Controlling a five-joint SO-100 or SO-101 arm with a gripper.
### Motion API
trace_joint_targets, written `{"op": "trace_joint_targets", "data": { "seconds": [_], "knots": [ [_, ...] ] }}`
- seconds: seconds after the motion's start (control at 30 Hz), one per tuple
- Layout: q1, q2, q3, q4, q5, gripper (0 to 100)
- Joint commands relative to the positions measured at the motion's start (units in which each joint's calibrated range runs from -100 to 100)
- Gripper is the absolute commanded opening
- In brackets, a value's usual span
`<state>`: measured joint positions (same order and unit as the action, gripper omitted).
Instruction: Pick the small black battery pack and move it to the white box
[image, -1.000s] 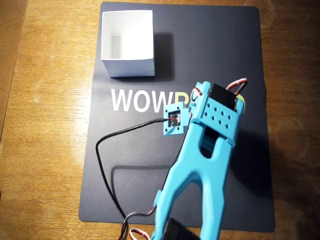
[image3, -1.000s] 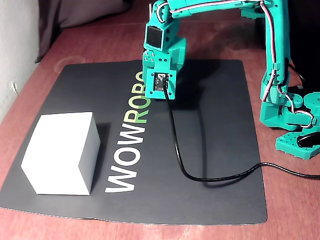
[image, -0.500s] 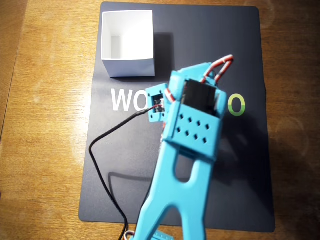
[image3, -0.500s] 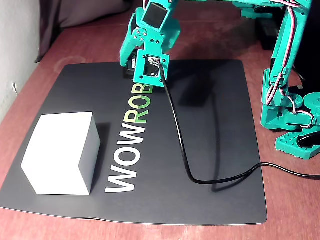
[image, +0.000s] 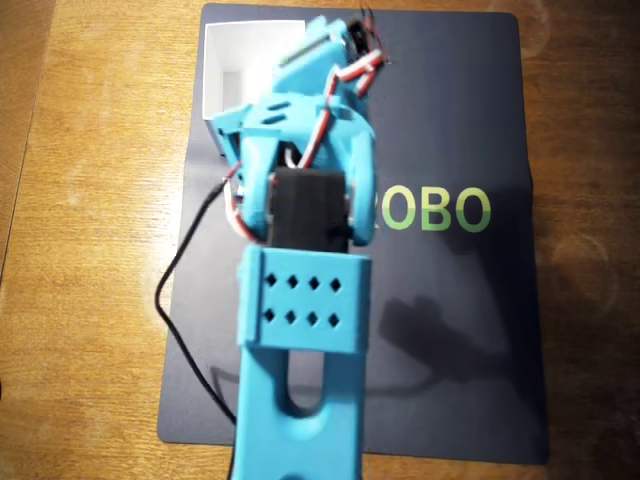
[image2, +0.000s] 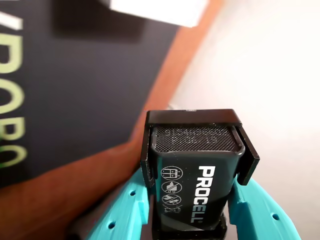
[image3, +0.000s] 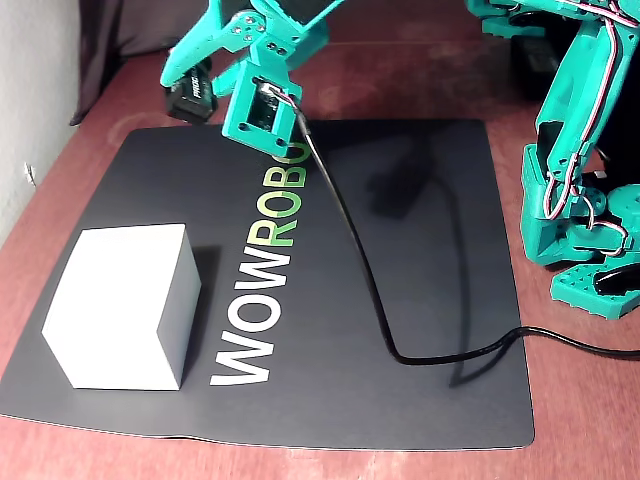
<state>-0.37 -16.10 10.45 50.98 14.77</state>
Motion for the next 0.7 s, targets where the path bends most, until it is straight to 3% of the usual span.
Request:
{"op": "trace_joint_targets", "data": {
  "seconds": [0.0,0.07,0.27,0.67],
  "knots": [
    [-3.9,-2.8,-5.1,-3.6,-0.2,8],
    [-4.3,-1.9,-4.2,-11.5,-0.2,8],
    [-5.7,4.6,-4.9,-19.1,0.2,8],
    [-16.5,12.8,-4.3,-19.4,3.7,8]
  ]
}}
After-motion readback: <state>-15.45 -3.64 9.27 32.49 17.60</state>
